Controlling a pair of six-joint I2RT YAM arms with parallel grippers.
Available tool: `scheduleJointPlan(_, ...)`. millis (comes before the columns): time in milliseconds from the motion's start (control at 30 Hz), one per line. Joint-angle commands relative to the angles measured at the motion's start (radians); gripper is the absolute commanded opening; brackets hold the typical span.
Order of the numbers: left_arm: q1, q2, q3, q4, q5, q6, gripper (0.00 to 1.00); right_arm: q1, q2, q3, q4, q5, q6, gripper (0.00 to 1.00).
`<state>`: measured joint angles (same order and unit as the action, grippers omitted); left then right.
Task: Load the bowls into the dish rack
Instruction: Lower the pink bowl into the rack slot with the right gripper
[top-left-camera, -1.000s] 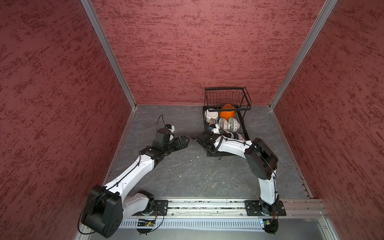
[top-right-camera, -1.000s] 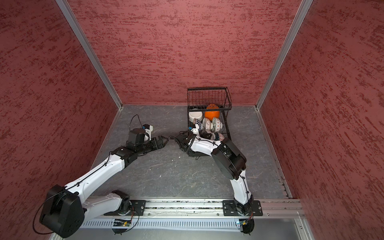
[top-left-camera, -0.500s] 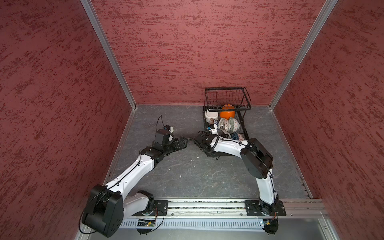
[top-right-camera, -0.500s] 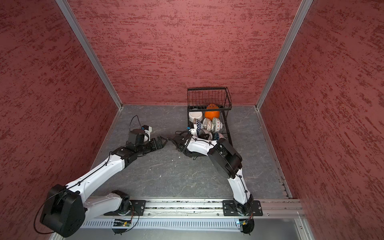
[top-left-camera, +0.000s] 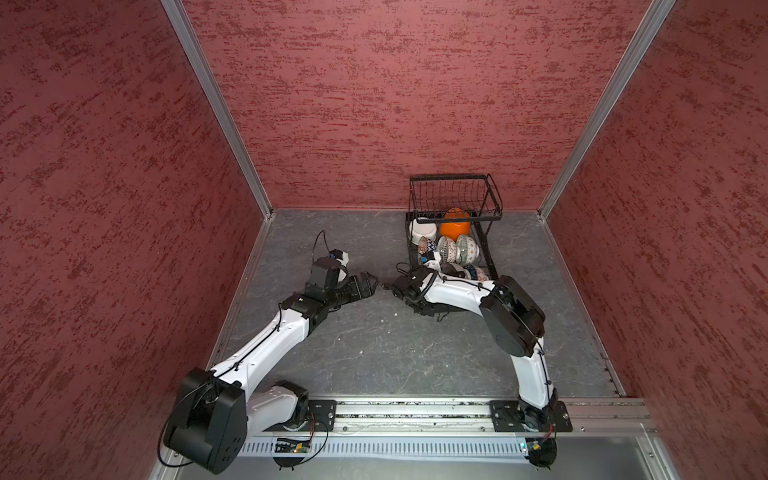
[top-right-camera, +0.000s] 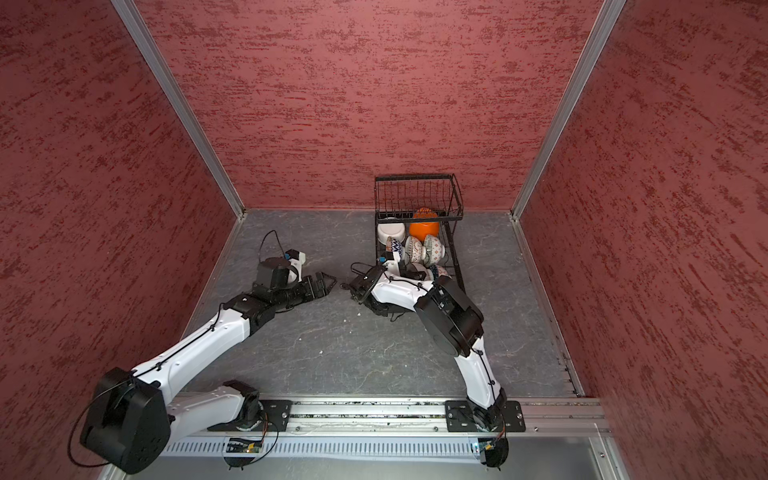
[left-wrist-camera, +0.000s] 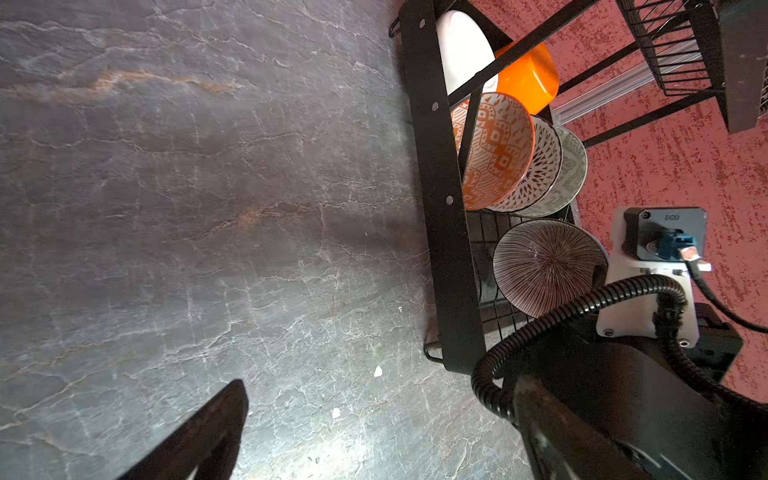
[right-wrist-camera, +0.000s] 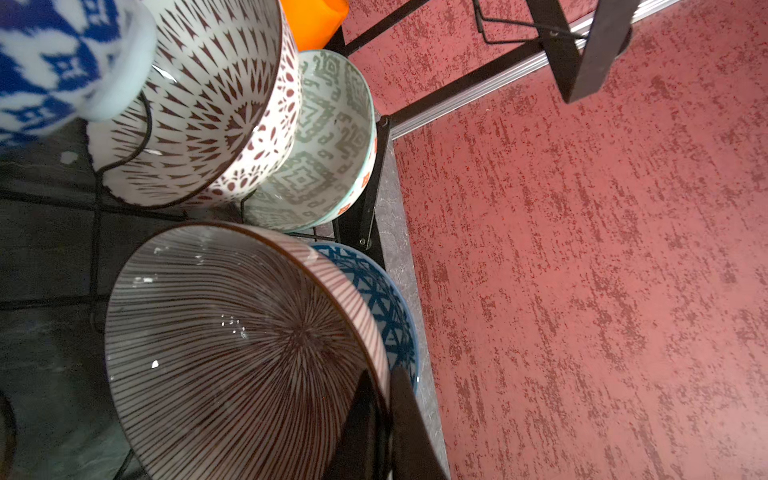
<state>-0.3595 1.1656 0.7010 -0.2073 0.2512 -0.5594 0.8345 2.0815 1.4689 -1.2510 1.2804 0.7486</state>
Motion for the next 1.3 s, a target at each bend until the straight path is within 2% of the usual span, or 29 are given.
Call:
scheduleJointPlan(0, 0.008, 0.009, -0.003, 0.023, 0.012, 0.019, 0.99, -0.007, -0.006, 0.022, -0.025, 0.08, 0.053, 0.0)
scheduleJointPlan(100, 0.015, 0.011, -0.005, 0.022, 0.014, 0.023, 1.0, -0.014, -0.01, 0.031, -0.004, 0.09, 0.023, 0.0)
scheduleJointPlan(333, 0.026, 0.016, -0.008, 0.024, 0.021, 0.025, 1.0, -0.039, -0.05, 0.018, 0.133, 0.11, -0.131, 0.0)
scheduleJointPlan(467, 0.031, 0.022, -0.009, 0.025, 0.028, 0.027, 0.99, -0.047, -0.087, -0.039, 0.3, 0.102, -0.291, 0.0)
scheduleJointPlan(633, 0.035, 0.029, -0.009, 0.027, 0.033, 0.027, 1.0, -0.056, -0.123, -0.106, 0.452, 0.079, -0.418, 0.0)
scheduleJointPlan(1000, 0.039, 0.043, -0.005, 0.033, 0.042, 0.026, 1.0, -0.05, -0.125, -0.205, 0.583, 0.005, -0.523, 0.0)
scheduleJointPlan(1267, 0.042, 0.062, 0.006, 0.04, 0.051, 0.026, 1.0, -0.019, -0.123, -0.233, 0.64, -0.12, -0.56, 0.0)
